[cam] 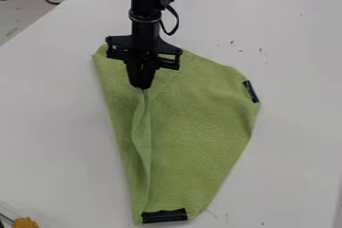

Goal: Fold the cloth from left to center

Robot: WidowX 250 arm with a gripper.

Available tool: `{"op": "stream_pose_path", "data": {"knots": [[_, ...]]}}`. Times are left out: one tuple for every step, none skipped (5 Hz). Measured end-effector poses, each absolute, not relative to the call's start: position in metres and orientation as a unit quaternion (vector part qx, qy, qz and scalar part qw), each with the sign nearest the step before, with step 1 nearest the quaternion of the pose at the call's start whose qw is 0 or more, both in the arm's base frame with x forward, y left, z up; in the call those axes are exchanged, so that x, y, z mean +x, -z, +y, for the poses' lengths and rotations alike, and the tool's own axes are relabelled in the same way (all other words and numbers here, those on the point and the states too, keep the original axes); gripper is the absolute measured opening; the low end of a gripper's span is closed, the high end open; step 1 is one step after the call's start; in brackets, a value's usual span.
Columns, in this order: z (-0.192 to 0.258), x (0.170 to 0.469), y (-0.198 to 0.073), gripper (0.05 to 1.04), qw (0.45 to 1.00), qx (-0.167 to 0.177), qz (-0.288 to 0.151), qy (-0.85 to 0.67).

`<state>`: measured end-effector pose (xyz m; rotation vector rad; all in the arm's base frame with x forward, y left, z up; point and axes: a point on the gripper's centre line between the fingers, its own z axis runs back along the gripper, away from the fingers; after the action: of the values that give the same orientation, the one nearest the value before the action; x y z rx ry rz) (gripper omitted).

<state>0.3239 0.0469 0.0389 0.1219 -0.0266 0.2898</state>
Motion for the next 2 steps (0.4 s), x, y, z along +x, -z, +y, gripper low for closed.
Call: {"op": "stream_pose_path", "data": {"knots": [[0.0455, 0.3282, -0.0392, 0.573, 0.987, 0.063, -0.007, -0.145], [0.0427, 0.3313, -0.0430, 0.878, 0.986, 0.069, -0.005, -0.150]]}}
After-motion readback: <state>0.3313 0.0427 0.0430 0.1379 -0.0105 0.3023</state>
